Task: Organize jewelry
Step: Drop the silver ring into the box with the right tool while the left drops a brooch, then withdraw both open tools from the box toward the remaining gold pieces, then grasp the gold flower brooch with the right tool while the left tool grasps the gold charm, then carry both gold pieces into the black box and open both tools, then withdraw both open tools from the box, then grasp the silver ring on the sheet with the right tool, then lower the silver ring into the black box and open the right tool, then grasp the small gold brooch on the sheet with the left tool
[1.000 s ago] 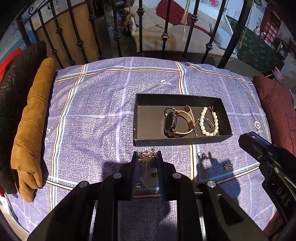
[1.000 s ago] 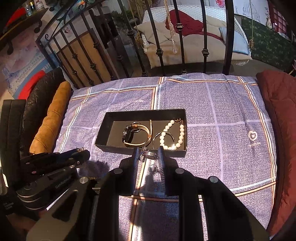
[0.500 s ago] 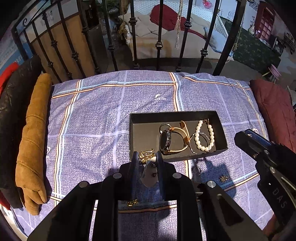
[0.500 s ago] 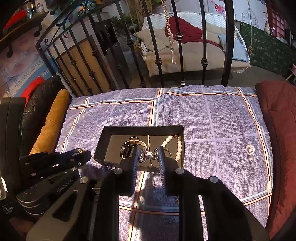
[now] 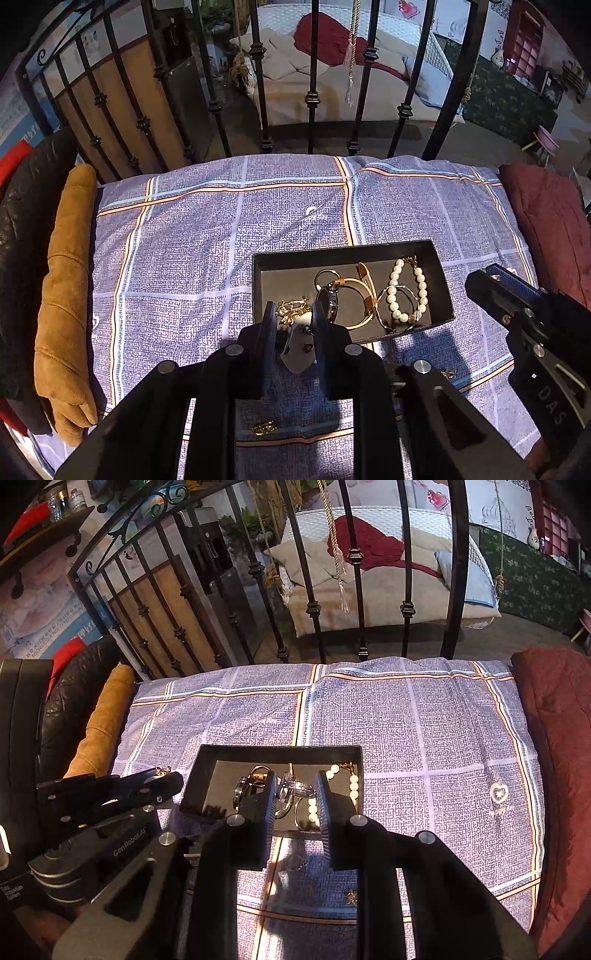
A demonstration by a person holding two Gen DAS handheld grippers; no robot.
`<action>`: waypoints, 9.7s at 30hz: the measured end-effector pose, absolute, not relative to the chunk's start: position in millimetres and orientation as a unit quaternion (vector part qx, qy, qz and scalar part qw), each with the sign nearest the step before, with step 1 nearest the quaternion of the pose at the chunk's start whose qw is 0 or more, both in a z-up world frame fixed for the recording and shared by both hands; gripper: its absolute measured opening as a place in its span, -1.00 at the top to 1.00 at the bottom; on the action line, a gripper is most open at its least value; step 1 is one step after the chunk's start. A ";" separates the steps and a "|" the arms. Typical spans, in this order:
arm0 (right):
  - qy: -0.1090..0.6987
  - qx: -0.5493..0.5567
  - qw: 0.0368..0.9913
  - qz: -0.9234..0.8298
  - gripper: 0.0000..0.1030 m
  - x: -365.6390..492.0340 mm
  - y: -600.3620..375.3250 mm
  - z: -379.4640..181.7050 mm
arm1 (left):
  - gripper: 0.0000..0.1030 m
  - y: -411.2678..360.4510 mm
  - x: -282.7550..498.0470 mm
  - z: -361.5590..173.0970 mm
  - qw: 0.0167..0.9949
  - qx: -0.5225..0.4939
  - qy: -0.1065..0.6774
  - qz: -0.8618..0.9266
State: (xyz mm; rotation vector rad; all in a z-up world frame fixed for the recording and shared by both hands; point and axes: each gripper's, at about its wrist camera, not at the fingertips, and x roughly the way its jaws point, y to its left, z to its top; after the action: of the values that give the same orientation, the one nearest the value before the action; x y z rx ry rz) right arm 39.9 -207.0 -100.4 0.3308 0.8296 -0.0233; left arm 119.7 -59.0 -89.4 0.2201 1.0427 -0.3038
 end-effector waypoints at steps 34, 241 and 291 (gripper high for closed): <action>0.420 0.160 0.891 -0.067 0.05 51.8 -246.6 -126.7 | 0.00 -16.7 160.1 -116.9 0.845 0.075 0.522 -0.082; 0.430 0.162 0.888 -0.032 0.56 37.7 -197.7 -135.6 | 1.00 -28.9 118.6 -142.4 0.818 0.073 0.552 -0.144; 0.445 0.144 0.882 -0.049 0.05 91.7 -216.6 -151.4 | -0.23 -81.2 178.4 -134.3 0.830 0.108 0.528 -0.144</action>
State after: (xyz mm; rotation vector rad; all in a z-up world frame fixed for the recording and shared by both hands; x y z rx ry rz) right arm 91.7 -216.6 -151.4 0.3006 0.9274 -0.1017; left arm 178.4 -81.2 -134.3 0.2297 1.1213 -0.3061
